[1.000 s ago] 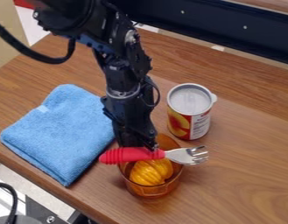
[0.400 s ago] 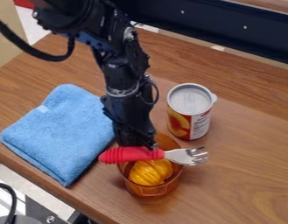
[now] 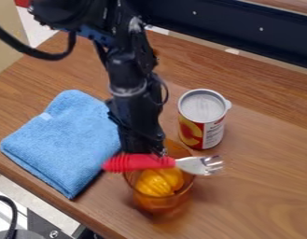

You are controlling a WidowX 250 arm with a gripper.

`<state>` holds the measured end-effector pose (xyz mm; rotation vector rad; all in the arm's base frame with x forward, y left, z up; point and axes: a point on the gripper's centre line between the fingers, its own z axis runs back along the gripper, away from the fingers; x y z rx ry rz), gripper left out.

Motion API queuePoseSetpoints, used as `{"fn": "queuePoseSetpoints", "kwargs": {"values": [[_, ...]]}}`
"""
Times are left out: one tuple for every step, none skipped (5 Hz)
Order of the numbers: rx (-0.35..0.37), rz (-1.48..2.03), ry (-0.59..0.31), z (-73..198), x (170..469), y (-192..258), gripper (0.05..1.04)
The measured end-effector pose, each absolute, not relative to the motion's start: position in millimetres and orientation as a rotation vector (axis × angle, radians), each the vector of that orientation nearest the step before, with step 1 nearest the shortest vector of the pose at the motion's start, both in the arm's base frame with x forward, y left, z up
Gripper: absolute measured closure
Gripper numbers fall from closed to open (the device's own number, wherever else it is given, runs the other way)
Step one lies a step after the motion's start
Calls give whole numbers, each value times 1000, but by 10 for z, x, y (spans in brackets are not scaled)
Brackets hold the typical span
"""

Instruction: Moved the red fork and orange bowl to the top left of the table

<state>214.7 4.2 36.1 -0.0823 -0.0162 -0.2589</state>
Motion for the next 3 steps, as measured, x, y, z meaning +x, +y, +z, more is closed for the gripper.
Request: {"fn": "queuePoseSetpoints", "kwargs": {"values": [[-114,-241,-16,493,2160,15,1025],[-129,-217,-28,610,2202,17,1025],[-149,-154,-40,785,2328,77,1025]]}}
